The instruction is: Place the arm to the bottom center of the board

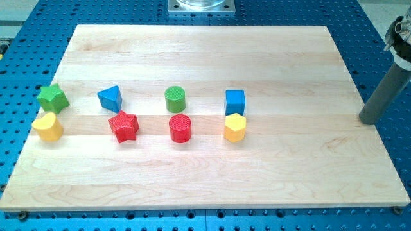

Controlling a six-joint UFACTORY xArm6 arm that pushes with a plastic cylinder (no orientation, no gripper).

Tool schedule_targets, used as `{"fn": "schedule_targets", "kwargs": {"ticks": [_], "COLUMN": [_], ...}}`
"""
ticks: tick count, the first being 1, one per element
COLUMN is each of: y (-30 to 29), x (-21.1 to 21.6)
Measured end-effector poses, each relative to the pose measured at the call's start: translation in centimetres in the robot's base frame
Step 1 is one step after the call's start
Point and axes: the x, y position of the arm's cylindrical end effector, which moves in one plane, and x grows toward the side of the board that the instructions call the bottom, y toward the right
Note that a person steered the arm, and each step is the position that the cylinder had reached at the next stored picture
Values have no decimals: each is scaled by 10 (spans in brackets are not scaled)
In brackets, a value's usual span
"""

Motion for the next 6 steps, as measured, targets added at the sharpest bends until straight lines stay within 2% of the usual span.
{"fn": "schedule_targets", "kwargs": {"ticks": [1, 2, 4, 5, 6], "y": [-25, -31, -102, -107, -257], "x": [36, 46, 55, 122, 122]}}
